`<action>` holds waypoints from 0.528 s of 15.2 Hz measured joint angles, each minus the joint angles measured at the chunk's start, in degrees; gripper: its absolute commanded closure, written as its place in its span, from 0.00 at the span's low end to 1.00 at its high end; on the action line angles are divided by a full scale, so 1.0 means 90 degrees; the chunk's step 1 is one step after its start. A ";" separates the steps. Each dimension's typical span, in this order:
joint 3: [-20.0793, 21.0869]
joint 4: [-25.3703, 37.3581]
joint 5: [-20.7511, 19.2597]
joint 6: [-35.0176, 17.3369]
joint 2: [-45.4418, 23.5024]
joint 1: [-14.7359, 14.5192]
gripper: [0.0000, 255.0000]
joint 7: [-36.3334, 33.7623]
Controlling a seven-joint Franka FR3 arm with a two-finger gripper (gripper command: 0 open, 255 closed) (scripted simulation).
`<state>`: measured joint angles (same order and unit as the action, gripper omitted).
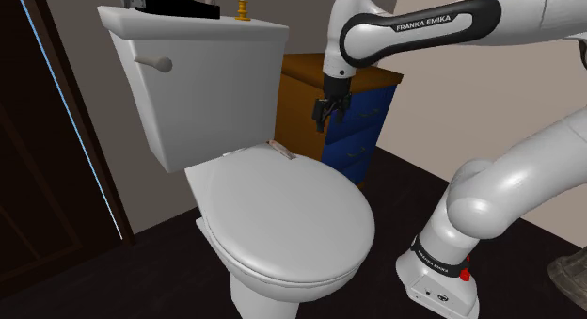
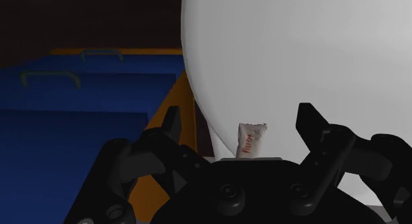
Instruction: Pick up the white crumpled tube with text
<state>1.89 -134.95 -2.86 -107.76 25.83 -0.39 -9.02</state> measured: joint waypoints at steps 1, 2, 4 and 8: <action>0.0011 0.0098 0.0023 -0.0104 -0.0216 -0.0005 0.00 -0.0034; 0.0002 0.0243 0.0034 -0.0220 -0.0487 0.0003 0.00 -0.0040; -0.0018 0.0440 0.0063 -0.0489 -0.0984 0.0019 0.00 -0.0050; -0.0040 0.1065 0.0128 -0.0869 -0.2043 0.0037 0.00 -0.0078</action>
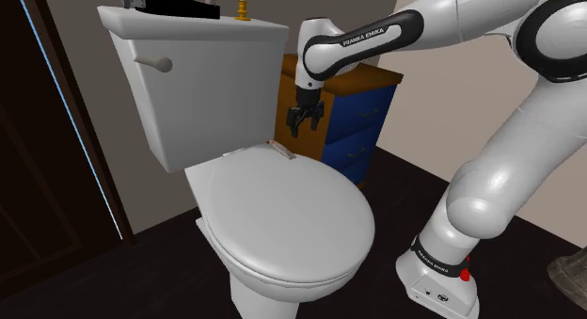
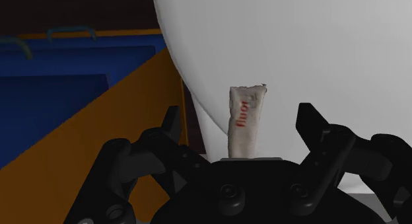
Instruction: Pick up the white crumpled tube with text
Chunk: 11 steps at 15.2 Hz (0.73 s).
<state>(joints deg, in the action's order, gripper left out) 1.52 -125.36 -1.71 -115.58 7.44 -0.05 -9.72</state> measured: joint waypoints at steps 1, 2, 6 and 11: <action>-0.0009 0.0198 0.0019 -0.0068 -0.0277 0.0007 0.00 0.0004; -0.0014 0.0309 0.0039 -0.0111 -0.0449 0.0010 0.00 0.0002; -0.0009 0.1115 0.0124 -0.0362 -0.1563 0.0006 0.00 -0.0043; -0.0023 0.1413 0.0158 -0.0639 -0.2163 0.0026 0.00 -0.0028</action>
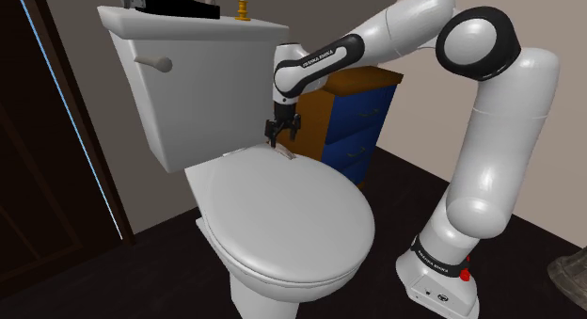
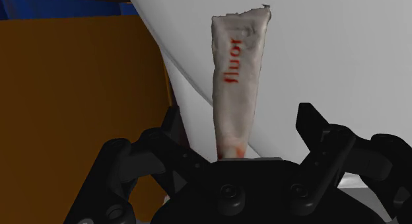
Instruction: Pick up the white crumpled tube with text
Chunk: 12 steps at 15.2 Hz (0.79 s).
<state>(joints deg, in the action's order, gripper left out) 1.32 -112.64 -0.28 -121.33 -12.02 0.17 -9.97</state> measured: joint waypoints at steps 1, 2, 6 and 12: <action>-0.0001 -0.0052 0.0000 -0.0081 -0.0029 0.0001 0.00 0.0001; -0.0001 -0.0071 -0.0002 -0.0150 -0.0078 0.0001 0.00 0.0000; -0.0002 -0.0136 -0.0004 -0.0326 -0.0190 0.0001 1.00 0.0000; -0.0002 -0.0142 -0.0003 -0.0344 -0.0193 0.0001 1.00 0.0001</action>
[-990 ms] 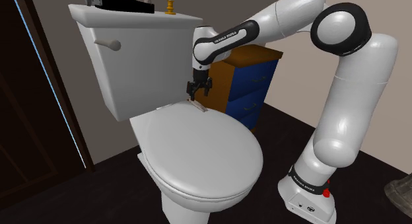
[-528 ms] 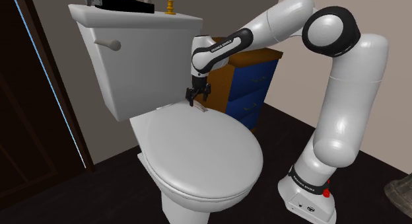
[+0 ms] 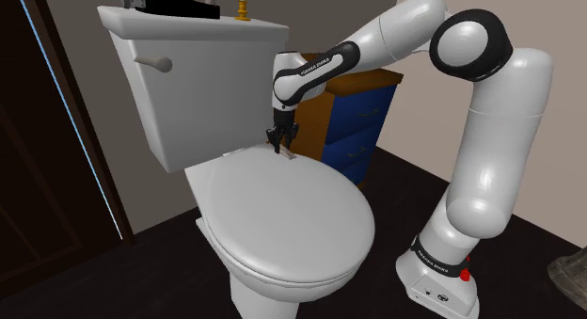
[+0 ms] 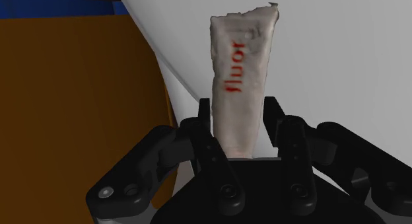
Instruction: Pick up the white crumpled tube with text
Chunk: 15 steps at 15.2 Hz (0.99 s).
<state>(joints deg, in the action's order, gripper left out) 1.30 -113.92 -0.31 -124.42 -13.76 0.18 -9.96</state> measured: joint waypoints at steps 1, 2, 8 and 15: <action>0.0000 0.0001 0.0000 0.0000 -0.0001 0.0000 1.00 0.0000; 0.0000 0.0001 0.0000 0.0000 -0.0001 0.0000 1.00 0.0001; 0.0007 0.0130 0.0004 0.0298 0.0164 -0.0009 1.00 -0.0015; -0.0002 0.0442 0.0012 0.0847 0.0402 0.0009 1.00 0.0017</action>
<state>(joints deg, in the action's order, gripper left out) 1.28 -109.95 -0.20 -116.80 -10.14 0.26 -9.80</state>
